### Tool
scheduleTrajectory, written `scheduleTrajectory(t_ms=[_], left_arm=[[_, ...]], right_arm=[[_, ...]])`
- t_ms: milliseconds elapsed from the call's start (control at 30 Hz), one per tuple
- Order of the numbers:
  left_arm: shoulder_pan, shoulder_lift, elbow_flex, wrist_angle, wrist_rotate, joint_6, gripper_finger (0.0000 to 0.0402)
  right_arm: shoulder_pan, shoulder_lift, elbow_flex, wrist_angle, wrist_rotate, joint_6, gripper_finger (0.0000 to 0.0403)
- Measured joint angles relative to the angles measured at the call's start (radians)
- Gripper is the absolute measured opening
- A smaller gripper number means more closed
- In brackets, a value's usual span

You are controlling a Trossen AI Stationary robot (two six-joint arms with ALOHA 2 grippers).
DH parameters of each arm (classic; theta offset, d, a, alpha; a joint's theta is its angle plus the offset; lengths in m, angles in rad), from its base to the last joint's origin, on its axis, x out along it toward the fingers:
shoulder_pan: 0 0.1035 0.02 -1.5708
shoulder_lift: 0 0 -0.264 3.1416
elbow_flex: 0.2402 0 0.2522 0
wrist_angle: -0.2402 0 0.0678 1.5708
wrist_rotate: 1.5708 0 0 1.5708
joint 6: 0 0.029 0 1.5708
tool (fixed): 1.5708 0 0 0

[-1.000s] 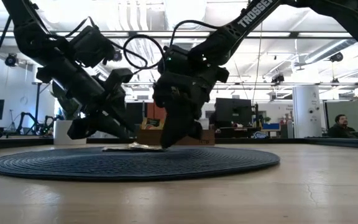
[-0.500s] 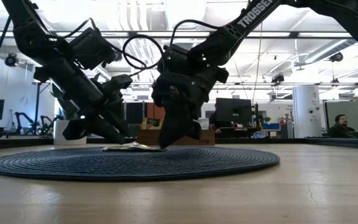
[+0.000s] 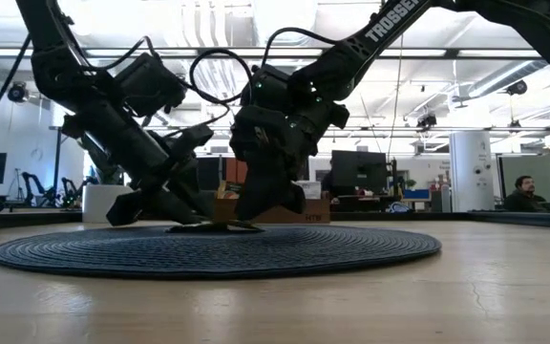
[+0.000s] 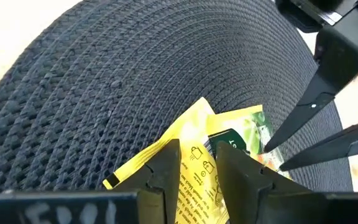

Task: Pick & Place Tea
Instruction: Put the yellow tea bag into the middle section of the wooden organizer

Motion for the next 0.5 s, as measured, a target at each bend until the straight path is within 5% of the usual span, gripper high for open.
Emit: scheduleTrajectory(t_ms=[500], left_arm=[[0.000,-0.017,0.045,-0.015,0.002,0.042,0.0106]], right_arm=[[0.000,0.000,0.003,-0.015,0.000,-0.002,0.0059]])
